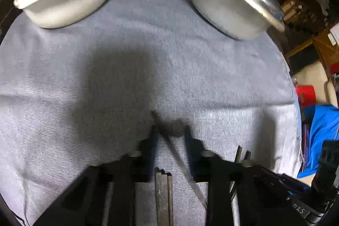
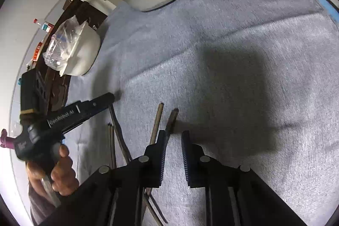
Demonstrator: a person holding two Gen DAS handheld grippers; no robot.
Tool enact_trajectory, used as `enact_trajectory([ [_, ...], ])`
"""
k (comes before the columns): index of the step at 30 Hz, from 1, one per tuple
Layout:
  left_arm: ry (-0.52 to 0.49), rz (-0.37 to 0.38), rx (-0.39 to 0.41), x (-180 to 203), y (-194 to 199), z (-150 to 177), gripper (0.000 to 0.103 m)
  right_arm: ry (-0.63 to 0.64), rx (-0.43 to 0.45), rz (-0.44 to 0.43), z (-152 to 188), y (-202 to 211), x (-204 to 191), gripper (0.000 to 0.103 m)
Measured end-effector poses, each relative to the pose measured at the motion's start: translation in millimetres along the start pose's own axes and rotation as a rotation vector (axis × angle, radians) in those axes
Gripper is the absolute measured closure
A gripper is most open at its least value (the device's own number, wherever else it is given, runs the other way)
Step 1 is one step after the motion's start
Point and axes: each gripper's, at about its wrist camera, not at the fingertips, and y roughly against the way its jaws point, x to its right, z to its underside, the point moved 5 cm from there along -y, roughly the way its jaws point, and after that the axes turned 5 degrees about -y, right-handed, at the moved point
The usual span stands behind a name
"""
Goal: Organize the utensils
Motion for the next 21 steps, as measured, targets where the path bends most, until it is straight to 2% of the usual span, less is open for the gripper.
enact_trajectory([
  [3,-0.008,0.013,0.000,5,-2,2,0.093,0.024,0.010,0.075,-1,-9,-8,0.084],
  [5,-0.012,0.016,0.005,7,-2,2,0.093,0.058,0.021,0.155,-2,-12,-18,0.084],
  [9,-0.035,0.039,-0.003,15,-5,3,0.094,0.098,0.013,0.237,-3,-18,-33,0.085],
  [11,-0.049,0.026,-0.004,18,-5,4,0.093,0.114,0.012,0.267,-4,-21,-39,0.081],
  [13,-0.050,0.036,-0.008,20,-5,4,0.086,0.150,0.016,0.300,-4,-23,-46,0.079],
  [15,-0.049,0.032,-0.008,22,-5,4,0.085,0.206,0.020,0.341,-1,-26,-51,0.079],
  [16,-0.052,0.023,-0.004,23,-6,4,0.085,0.225,0.020,0.355,0,-26,-52,0.080],
  [17,-0.060,0.009,0.001,25,-5,4,0.085,0.241,0.026,0.368,1,-26,-53,0.087],
  [18,-0.067,-0.002,0.005,26,-5,4,0.085,0.250,0.033,0.372,2,-26,-53,0.088],
  [19,-0.081,-0.019,0.009,28,-6,5,0.092,0.247,0.039,0.358,2,-25,-52,0.090],
  [21,-0.096,-0.038,0.016,41,-8,8,0.095,0.232,0.050,0.330,3,-21,-46,0.094],
])
